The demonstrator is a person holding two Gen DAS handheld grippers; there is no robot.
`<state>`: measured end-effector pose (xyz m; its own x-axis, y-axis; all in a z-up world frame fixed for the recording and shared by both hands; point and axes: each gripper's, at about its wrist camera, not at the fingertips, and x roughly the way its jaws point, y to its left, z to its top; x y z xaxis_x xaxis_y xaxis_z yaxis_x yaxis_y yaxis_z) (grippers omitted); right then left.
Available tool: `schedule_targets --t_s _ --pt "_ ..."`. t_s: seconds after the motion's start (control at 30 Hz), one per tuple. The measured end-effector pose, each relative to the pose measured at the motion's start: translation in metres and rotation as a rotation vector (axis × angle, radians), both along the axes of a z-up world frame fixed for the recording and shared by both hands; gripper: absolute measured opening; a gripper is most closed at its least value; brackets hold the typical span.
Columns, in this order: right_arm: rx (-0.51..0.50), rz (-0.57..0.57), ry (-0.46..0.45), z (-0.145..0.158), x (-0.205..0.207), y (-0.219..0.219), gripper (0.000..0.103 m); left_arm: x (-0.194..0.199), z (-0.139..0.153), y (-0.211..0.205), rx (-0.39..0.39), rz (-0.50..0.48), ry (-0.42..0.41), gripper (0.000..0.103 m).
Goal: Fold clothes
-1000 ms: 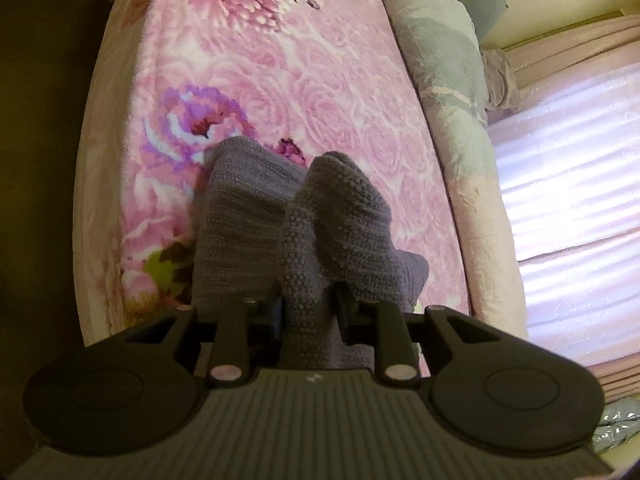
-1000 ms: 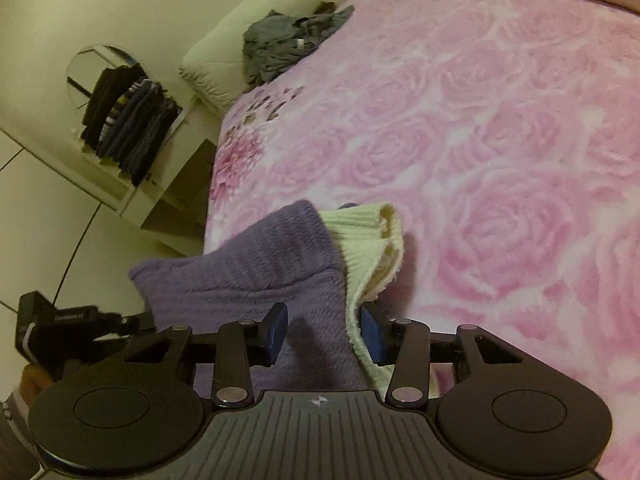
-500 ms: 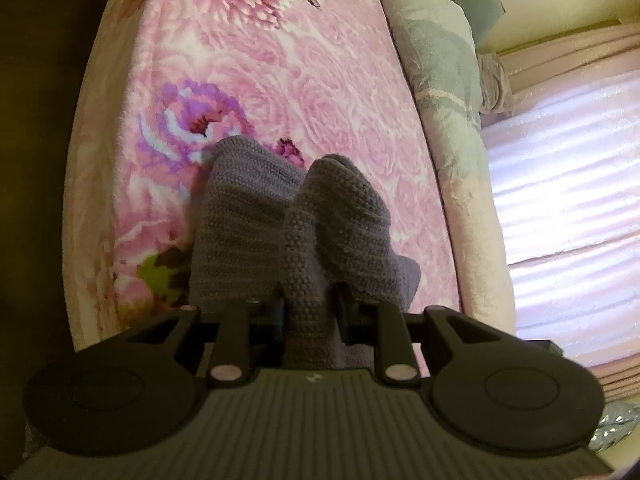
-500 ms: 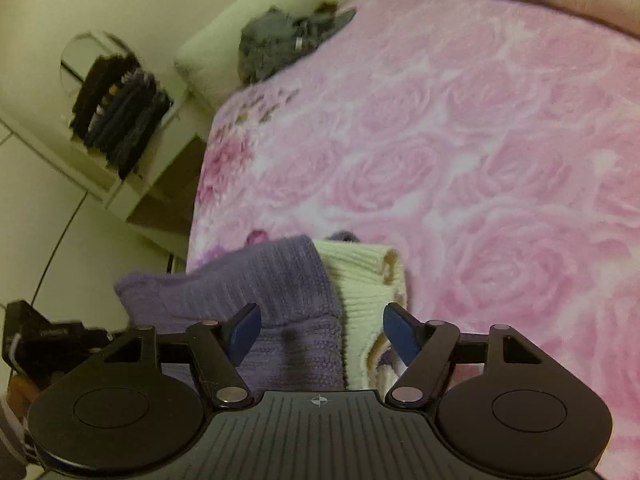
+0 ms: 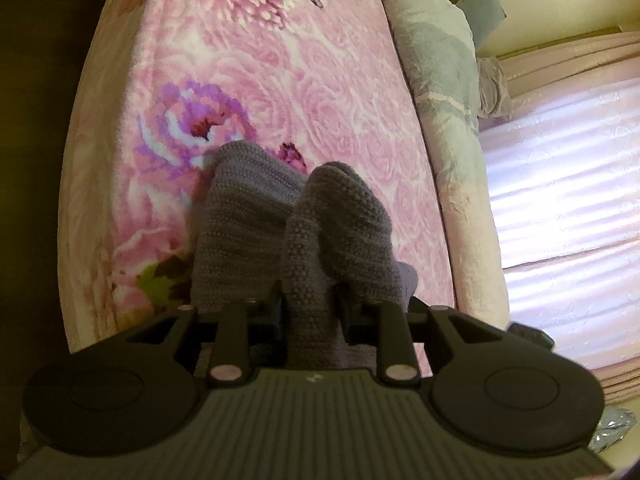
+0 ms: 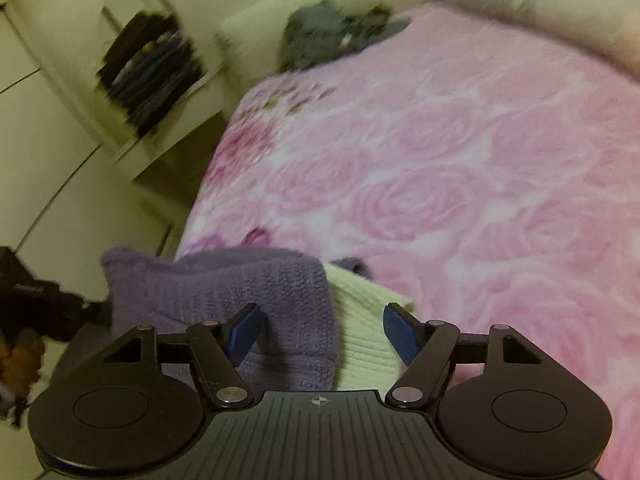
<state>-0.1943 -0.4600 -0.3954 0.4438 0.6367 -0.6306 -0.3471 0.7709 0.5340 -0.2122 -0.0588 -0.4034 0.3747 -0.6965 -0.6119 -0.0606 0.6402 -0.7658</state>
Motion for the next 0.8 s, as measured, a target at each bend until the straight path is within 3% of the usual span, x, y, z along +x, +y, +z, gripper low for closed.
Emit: schedule_targets --t_s 0.1,0.27,0.3,0.33,0.4,0.5,0.67,0.8 --pt "0.033 0.083 0.064 -0.019 0.018 -0.006 0.071 0.001 -0.001 0.000 -0.003 -0.003 0.001 0.023" --pt "0.126 0.119 0.183 -0.036 0.025 -0.027 0.071 0.004 -0.001 0.001 -0.003 -0.012 -0.009 0.023" --pt "0.112 0.134 0.191 -0.035 0.022 -0.026 0.059 0.005 -0.001 0.001 -0.003 -0.013 -0.011 0.023" --pt "0.093 0.141 0.192 -0.033 0.018 -0.025 0.054 0.005 -0.001 0.000 -0.003 -0.015 -0.014 0.022" --pt "0.055 0.119 0.162 -0.023 0.008 -0.025 0.034 0.005 0.003 -0.002 0.010 -0.030 -0.035 0.019" --pt "0.007 0.076 0.076 -0.002 -0.013 -0.020 0.025 0.003 0.011 -0.007 0.037 -0.056 -0.075 0.013" --pt "-0.050 -0.013 -0.030 0.024 -0.037 -0.006 0.023 -0.004 0.032 -0.008 0.059 -0.094 -0.160 0.010" --pt "-0.167 -0.012 -0.026 0.032 -0.037 0.008 0.031 0.000 0.028 -0.011 0.086 -0.119 -0.144 0.011"
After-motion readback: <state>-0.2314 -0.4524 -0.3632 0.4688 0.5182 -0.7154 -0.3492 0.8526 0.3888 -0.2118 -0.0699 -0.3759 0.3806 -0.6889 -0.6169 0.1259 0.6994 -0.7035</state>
